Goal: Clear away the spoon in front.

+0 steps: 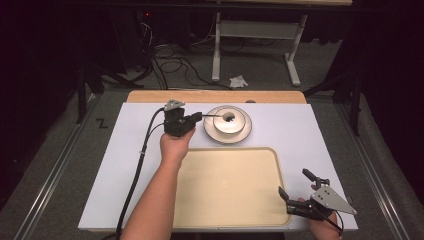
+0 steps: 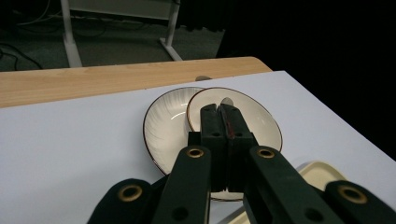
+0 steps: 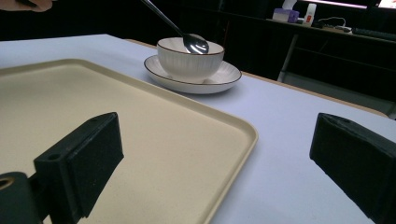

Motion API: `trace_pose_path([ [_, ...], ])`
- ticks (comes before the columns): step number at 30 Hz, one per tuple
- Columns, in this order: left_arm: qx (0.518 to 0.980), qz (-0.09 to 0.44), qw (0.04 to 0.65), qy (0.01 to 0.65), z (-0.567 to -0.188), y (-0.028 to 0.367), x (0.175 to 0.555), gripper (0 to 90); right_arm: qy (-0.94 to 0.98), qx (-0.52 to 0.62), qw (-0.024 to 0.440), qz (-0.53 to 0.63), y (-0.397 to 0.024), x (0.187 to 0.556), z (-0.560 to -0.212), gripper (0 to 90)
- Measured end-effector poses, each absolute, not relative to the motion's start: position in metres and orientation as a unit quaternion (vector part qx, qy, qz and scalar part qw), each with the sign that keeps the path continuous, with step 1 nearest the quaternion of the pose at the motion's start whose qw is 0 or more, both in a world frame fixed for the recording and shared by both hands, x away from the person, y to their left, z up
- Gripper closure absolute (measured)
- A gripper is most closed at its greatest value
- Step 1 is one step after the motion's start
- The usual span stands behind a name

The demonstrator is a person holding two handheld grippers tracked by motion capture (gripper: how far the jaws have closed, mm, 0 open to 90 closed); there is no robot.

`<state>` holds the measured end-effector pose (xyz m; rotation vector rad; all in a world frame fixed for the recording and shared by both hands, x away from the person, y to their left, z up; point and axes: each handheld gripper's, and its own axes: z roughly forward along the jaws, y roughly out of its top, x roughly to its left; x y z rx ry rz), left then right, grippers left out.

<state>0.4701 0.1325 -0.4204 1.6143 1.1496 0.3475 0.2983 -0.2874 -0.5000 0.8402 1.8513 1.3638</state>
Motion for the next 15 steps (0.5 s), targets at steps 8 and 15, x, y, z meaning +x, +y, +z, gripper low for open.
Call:
trace_pose_path([
  [8,0.672,0.161,0.553,0.465,-0.412,0.132,0.460,89.7,0.713,0.320,0.341,0.522,-0.286,0.298,-0.500,3.2],
  [15,0.672,0.184,0.559,0.450,-0.405,0.131,0.448,89.7,0.714,0.322,0.340,0.521,-0.286,0.298,-0.500,3.2],
])
